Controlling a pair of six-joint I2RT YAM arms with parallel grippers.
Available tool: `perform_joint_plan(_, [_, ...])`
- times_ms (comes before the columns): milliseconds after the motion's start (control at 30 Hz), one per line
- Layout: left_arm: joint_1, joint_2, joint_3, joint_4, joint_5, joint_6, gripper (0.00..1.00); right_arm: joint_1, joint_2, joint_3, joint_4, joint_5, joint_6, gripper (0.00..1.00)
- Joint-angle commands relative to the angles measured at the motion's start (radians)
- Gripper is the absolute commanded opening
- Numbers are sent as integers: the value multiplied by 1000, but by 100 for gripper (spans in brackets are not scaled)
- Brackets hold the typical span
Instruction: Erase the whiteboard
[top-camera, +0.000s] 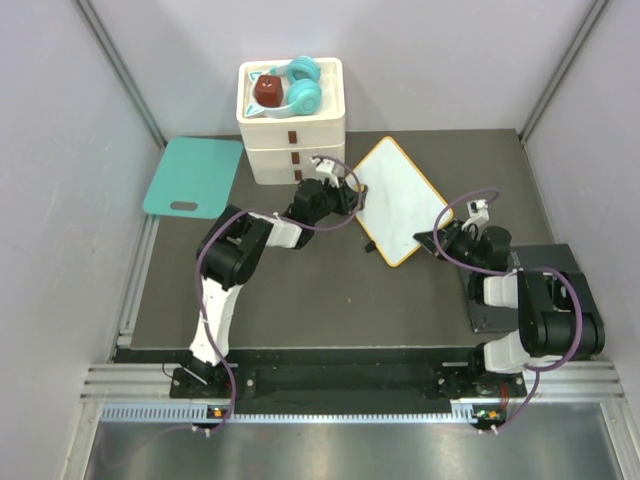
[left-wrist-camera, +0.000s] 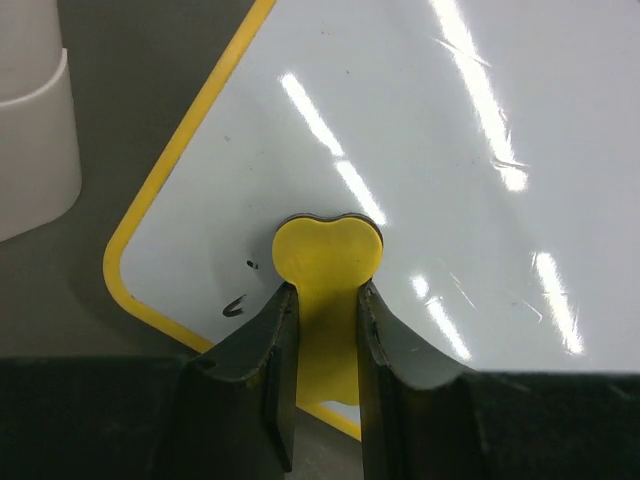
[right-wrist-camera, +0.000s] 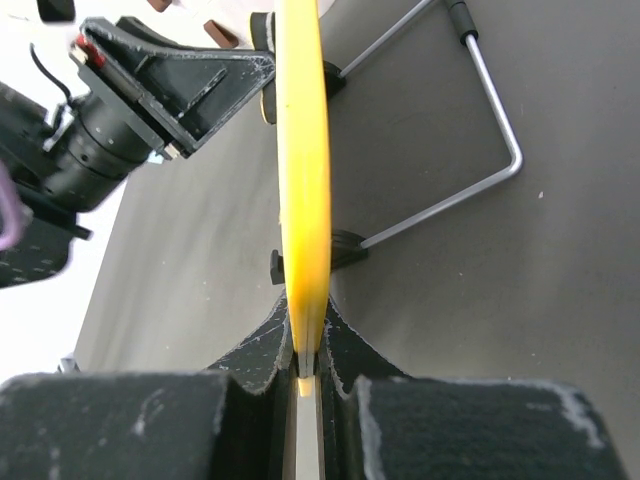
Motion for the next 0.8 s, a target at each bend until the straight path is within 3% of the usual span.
perform_joint_plan(0, [-31, -59, 95, -365, -141, 153, 0, -3, 17, 4, 51, -23, -29, 0])
perform_joint_plan(167, [-31, -56, 62, -269, -242, 195, 0, -3, 23, -4, 80, -29, -17, 0])
perform_joint_plan(300, [-29, 0, 189, -348, -285, 232, 0, -3, 23, -2, 82, -31, -15, 0])
perform_joint_plan(467, [-21, 30, 235, -322, -331, 285, 0, -3, 16, -2, 76, -32, -17, 0])
perform_joint_plan(600, [-9, 46, 249, -321, -269, 281, 0, -3, 17, -4, 77, -32, -17, 0])
perform_joint_plan(767, [-11, 43, 167, -174, -82, 172, 0, -3, 16, -4, 79, -32, -15, 0])
